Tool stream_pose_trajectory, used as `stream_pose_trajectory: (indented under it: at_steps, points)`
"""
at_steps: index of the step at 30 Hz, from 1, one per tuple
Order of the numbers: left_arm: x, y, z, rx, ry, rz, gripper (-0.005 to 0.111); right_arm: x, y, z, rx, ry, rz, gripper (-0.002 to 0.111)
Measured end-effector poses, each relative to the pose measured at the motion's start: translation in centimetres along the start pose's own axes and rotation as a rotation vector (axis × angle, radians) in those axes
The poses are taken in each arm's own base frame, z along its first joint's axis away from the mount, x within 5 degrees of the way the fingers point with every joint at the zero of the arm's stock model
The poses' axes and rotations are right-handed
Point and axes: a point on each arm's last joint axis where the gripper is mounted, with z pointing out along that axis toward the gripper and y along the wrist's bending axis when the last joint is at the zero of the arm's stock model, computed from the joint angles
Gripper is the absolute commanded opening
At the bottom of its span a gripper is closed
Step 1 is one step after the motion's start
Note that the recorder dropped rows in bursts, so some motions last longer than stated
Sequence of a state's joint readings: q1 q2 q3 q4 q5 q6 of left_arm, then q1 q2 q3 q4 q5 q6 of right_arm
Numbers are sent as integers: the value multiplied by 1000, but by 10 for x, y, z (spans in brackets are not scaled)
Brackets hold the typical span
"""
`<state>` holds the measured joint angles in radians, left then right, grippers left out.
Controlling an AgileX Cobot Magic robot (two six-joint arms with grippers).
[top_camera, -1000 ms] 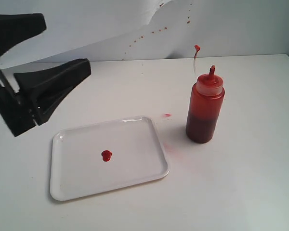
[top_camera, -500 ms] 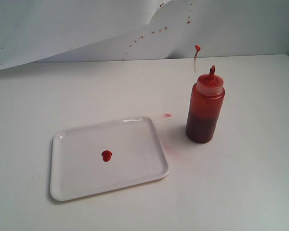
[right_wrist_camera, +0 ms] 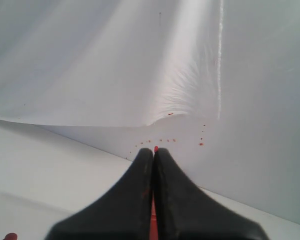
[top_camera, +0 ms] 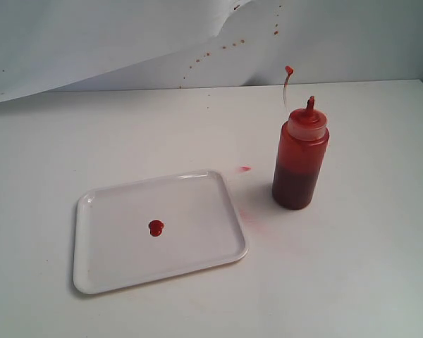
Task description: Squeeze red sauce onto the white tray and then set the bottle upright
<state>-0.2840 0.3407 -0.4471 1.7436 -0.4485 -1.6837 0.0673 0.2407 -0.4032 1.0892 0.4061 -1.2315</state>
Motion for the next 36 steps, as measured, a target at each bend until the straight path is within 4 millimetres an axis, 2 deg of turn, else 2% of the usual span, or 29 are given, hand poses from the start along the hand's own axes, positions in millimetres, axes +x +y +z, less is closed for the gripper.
stream_pose_trajectory:
  at_steps: [25, 31, 36]
  points:
    - [-1, -1, -2, -1, -11, 2, 1, 0, 0, 0, -1, 1, -2, 0]
    - [-8, -7, -17, -6, -82, 35, 1, 0, 0, 0, -2, 2, -2, 0]
    - [-18, -19, -45, -27, -214, 83, 1, 0, 0, 0, -2, 2, 0, 0]
